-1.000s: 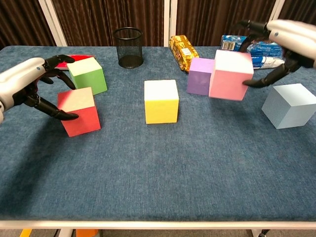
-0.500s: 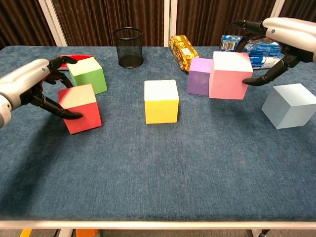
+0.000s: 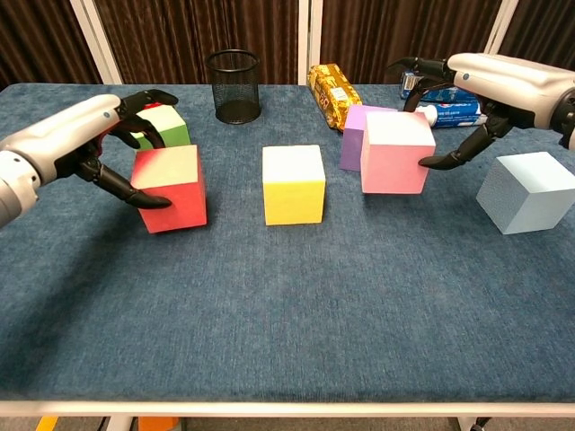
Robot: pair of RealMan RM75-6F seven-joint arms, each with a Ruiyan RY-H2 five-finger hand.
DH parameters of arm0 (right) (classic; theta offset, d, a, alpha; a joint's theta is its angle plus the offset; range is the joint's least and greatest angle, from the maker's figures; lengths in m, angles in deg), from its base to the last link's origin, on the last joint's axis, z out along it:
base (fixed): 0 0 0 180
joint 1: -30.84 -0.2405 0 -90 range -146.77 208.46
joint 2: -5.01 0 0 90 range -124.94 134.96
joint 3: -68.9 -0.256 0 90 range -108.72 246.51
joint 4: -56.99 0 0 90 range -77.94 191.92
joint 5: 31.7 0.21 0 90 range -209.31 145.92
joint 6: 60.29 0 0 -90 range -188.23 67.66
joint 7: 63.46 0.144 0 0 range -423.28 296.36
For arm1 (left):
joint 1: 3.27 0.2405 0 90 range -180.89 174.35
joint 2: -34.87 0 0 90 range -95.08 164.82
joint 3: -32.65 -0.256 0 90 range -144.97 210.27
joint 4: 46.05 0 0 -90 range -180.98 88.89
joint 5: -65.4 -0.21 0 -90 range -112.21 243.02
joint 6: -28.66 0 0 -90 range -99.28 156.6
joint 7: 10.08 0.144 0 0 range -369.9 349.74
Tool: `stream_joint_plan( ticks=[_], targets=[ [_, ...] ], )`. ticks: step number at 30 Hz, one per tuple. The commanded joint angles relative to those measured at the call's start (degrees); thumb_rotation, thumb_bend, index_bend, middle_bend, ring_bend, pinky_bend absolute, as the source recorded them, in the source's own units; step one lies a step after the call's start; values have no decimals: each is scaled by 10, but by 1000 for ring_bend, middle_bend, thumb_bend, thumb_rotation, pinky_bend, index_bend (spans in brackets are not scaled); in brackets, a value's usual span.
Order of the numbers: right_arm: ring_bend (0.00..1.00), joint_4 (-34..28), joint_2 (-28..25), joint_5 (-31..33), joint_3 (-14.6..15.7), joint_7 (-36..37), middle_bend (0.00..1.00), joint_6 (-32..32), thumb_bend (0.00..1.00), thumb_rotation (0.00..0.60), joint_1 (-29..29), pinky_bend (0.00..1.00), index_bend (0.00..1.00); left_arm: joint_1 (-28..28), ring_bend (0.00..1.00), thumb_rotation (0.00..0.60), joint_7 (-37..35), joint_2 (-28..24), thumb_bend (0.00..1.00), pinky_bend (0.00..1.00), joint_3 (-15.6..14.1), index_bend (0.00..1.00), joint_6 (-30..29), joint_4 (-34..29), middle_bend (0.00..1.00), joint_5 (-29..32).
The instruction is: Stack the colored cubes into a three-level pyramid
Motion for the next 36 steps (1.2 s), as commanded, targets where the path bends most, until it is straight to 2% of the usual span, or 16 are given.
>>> stream_joint_plan(
  ticks=[1,7,14,36],
  targets=[
    [0,16,9,-9,5,17,440,-3,238,600,-3,0,0,-13,173,600,-62,-7,123,269,-11,83,16,36,516,-40],
    [0,54,31,-26,9,58,433,-3,237,600,-16,0,0,-20,178,600,-114,8,123,272,-11,83,12,79,518,-59],
    [0,76,49,-34,8,84,433,5,237,600,-34,0,0,-33,178,600,-136,22,123,272,-5,83,11,104,518,-70],
    [0,88,58,-36,22,88,436,27,238,600,-60,0,0,-55,178,600,-164,59,122,271,-11,81,17,155,520,-81]
  ],
)
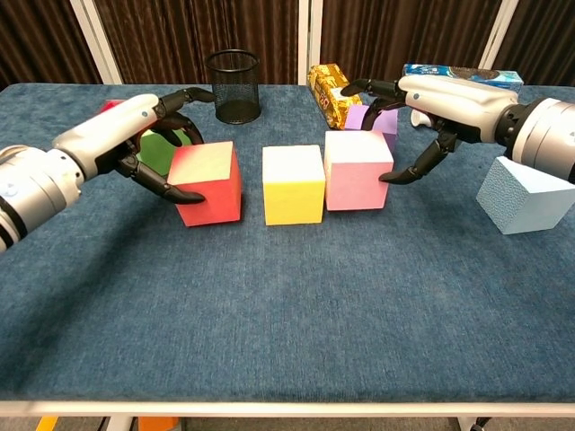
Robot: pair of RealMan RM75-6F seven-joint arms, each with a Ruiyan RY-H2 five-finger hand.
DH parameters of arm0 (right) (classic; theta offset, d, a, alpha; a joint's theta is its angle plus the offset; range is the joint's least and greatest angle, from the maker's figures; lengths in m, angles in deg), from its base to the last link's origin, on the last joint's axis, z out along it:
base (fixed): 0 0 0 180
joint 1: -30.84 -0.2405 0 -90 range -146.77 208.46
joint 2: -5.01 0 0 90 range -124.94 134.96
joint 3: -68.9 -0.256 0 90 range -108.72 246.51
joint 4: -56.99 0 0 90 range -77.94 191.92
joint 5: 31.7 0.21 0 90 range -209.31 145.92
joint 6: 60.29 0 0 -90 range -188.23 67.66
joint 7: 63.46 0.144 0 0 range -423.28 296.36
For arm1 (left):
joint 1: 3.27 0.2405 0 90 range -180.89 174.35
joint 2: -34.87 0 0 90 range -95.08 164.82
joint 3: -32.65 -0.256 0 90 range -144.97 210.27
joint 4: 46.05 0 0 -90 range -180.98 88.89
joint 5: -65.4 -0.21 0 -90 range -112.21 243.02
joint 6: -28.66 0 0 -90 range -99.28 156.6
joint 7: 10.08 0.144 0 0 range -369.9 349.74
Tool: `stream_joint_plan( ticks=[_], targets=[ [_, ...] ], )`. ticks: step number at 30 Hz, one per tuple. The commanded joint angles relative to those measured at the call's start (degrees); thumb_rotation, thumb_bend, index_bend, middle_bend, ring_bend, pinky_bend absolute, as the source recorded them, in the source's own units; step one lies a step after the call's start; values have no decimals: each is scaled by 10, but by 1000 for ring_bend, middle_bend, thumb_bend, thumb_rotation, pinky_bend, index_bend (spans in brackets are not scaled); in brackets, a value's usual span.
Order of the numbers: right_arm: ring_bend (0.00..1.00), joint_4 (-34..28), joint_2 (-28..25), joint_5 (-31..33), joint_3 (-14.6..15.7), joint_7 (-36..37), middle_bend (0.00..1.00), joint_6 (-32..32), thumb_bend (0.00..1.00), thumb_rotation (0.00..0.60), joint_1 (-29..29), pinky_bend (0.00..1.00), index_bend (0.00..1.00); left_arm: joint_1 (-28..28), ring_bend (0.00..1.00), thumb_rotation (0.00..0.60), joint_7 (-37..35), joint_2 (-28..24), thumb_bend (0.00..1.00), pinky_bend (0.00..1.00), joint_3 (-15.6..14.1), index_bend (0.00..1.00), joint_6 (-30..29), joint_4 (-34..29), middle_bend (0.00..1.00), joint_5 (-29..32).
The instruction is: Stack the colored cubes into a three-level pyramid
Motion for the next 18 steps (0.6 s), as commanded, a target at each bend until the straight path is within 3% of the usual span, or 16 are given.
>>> stream_joint_plan(
  ticks=[1,18],
  targets=[
    [0,2,2,-1,1,0,436,1,237,600,-2,0,0,-1,178,600,-2,4,122,271,-1,81,1,5,520,0],
    [0,29,21,-5,9,11,436,2,238,600,-12,0,0,-6,178,600,-18,31,122,271,-2,81,-4,43,527,2]
  ],
)
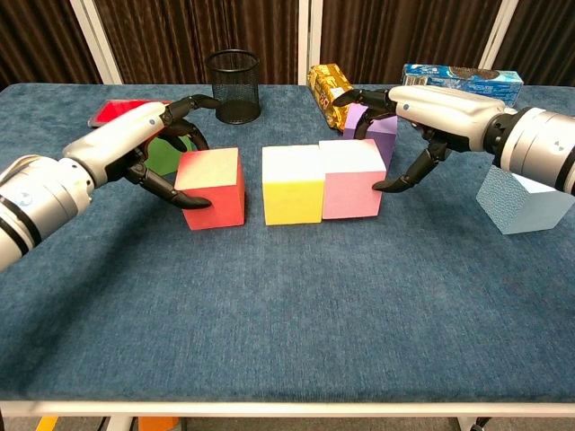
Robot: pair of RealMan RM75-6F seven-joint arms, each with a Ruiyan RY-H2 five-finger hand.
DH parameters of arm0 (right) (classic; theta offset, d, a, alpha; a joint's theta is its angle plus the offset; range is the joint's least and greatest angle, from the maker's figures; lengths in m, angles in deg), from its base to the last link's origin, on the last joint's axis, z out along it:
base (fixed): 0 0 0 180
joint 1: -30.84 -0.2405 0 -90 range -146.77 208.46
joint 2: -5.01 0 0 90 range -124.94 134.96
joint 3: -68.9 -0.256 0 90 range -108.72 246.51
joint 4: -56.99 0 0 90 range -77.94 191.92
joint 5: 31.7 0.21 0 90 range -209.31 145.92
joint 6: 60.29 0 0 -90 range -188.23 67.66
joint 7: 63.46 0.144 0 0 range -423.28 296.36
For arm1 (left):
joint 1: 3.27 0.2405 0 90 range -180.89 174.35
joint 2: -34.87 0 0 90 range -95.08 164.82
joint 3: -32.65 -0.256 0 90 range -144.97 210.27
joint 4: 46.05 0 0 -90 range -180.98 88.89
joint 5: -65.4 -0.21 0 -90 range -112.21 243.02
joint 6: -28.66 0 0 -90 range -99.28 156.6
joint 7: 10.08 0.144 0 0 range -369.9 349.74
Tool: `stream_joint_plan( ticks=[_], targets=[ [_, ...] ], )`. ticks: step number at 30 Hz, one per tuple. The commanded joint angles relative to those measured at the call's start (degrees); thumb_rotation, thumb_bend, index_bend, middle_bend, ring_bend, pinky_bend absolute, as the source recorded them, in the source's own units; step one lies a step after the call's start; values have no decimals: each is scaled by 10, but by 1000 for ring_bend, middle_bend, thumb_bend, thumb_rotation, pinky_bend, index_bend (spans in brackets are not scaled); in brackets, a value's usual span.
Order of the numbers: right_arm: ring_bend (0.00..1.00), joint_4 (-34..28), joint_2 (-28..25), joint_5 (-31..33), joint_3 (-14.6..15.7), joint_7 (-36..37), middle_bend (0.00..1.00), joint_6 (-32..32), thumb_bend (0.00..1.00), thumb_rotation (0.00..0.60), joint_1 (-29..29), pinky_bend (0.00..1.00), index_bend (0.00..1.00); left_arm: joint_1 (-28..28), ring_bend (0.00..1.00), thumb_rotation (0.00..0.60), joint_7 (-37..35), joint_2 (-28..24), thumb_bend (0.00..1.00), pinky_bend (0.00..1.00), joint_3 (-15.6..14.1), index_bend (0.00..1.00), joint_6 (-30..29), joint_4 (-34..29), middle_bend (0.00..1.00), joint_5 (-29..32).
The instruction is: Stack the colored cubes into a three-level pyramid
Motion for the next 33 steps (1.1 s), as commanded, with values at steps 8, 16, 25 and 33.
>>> stream_joint_plan(
  ticks=[8,16,25,33],
  targets=[
    [0,13,9,-2,1,10,436,4,238,600,-9,0,0,-3,178,600,-4,8,123,268,1,81,-2,7,527,0],
    [0,20,15,-2,3,13,436,5,237,600,-12,0,0,-6,178,600,-10,16,123,267,0,81,-2,19,528,-2],
    [0,23,22,0,1,13,435,5,238,600,-17,0,0,-8,178,600,-23,14,122,267,0,81,-1,23,527,-4],
    [0,21,28,3,-3,9,435,10,241,600,-25,0,0,-8,185,600,-27,15,122,267,2,81,-6,21,528,-5]
  ],
)
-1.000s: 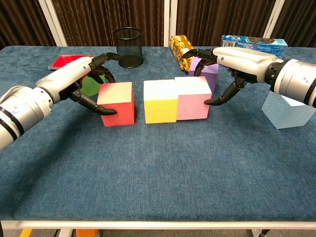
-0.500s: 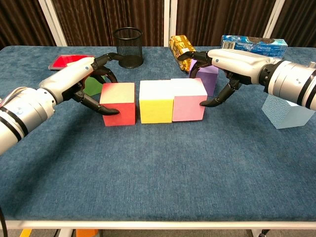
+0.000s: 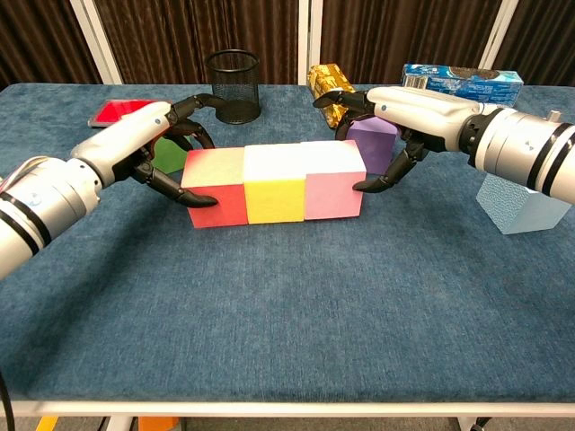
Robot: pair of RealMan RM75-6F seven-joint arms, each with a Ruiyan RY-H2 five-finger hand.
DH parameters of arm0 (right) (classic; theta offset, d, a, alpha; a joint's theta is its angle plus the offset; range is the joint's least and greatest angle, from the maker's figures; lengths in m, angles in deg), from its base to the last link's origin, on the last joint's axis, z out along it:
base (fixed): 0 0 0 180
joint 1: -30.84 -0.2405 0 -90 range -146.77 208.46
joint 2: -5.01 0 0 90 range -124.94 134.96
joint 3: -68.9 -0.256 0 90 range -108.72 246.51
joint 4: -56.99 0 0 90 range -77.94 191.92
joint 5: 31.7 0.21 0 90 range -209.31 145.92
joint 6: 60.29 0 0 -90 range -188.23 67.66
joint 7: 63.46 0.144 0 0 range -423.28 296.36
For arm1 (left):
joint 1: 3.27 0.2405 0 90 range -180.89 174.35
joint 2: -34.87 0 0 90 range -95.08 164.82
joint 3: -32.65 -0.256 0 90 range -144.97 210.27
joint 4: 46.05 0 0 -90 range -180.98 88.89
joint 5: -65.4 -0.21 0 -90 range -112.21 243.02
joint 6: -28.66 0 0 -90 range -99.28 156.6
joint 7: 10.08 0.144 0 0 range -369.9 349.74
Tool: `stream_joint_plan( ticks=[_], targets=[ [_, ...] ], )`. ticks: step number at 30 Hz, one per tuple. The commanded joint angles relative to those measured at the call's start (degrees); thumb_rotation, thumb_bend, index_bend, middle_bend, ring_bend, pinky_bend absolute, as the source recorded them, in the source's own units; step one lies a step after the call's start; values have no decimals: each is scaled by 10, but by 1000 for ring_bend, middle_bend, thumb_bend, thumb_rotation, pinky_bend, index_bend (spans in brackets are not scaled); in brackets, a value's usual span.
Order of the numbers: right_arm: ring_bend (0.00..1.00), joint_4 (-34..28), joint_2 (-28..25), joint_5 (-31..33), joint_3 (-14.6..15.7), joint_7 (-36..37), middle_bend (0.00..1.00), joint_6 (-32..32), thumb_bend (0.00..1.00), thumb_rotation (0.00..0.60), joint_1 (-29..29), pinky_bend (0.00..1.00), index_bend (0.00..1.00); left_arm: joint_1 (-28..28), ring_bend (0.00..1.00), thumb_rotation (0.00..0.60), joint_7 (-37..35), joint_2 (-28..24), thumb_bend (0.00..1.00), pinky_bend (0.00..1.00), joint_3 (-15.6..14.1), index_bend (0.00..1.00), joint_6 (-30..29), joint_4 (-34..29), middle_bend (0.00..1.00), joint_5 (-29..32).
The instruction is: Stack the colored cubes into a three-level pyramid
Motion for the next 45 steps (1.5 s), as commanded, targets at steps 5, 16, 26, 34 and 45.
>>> stream_joint_plan(
  ticks=[5,16,26,34,45],
  targets=[
    [0,3,4,5,-1,-2,435,3,241,600,-2,0,0,1,186,600,-2,-1,123,267,-1,81,1,1,528,1],
    [0,6,6,6,3,-5,424,8,221,600,-5,0,0,2,185,600,-5,0,122,256,-5,81,-2,3,501,-2],
    [0,-1,-2,10,8,-11,235,25,84,600,-9,0,0,0,185,600,-10,1,106,245,-10,82,-1,9,396,-9],
    [0,-15,-14,16,7,-17,112,28,25,600,-8,0,0,-1,185,600,-12,-1,94,243,-10,82,-5,9,323,-13],
    [0,-42,-35,19,8,-30,66,18,1,600,1,0,0,4,144,600,7,-10,84,235,-14,81,-16,-18,275,-17]
  ],
)
